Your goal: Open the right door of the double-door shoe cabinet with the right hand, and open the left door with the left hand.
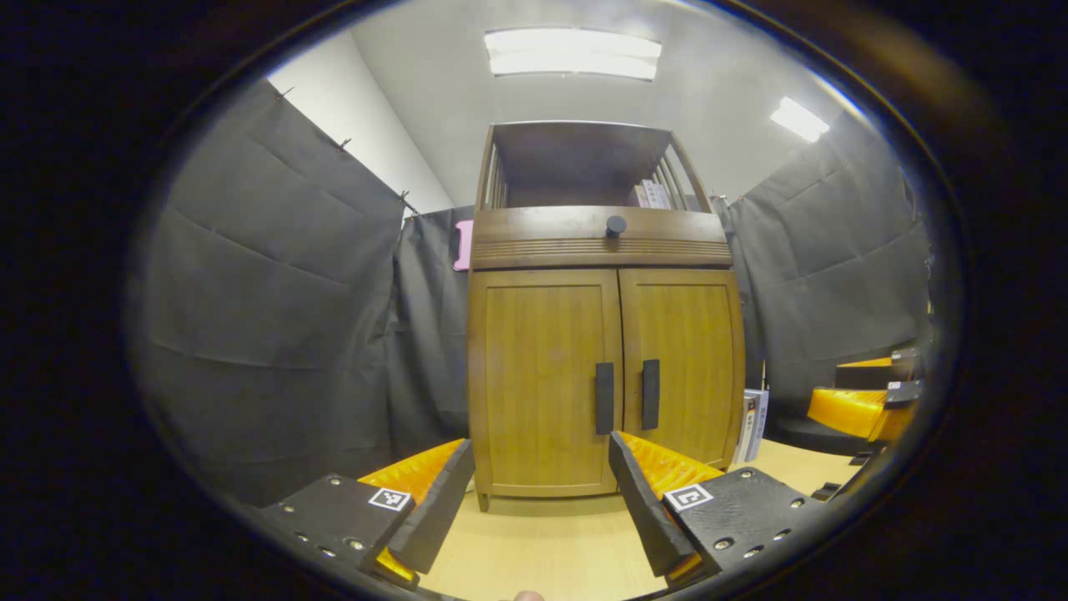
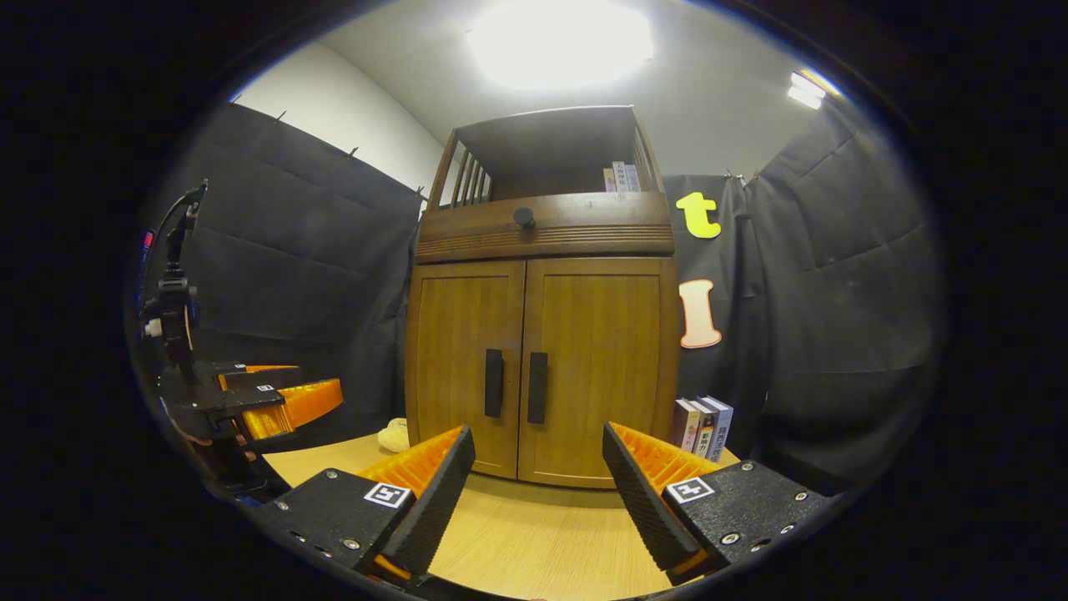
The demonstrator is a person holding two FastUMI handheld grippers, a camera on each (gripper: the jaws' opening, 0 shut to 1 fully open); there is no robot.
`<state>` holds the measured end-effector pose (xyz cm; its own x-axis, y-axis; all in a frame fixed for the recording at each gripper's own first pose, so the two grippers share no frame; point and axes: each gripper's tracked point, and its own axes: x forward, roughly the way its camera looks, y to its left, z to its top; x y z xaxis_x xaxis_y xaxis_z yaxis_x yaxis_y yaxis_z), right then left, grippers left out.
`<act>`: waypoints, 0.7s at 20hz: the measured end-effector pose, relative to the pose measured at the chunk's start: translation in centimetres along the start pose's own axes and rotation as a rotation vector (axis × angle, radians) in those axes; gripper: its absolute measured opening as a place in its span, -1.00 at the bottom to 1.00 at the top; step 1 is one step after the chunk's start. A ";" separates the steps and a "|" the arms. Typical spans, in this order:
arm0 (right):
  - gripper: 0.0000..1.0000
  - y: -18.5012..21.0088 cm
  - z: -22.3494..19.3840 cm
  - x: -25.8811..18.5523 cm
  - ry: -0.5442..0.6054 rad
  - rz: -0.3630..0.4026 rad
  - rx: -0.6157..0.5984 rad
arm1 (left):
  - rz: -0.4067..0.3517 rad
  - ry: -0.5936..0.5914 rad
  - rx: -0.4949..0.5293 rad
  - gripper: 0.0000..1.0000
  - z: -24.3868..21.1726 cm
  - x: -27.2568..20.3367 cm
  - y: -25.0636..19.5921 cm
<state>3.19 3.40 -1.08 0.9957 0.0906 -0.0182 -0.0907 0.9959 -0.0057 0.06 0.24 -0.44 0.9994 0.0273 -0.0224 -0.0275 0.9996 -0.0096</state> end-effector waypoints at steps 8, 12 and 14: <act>0.91 -2.5 0.0 6.3 0.031 -0.068 0.028 | -0.011 -0.007 0.021 0.94 0.2 0.5 0.1; 0.91 -2.3 0.6 9.3 0.024 -0.071 0.024 | 0.001 -0.004 0.030 0.94 0.1 0.6 0.5; 0.91 -1.7 0.7 10.9 0.026 -0.058 0.034 | 0.002 -0.012 0.027 0.94 0.1 1.1 0.6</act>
<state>14.16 2.65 -0.61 0.9985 0.0332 -0.0443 -0.0321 0.9991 0.0260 1.12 0.83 -0.33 0.9995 0.0292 -0.0103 -0.0290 0.9994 0.0174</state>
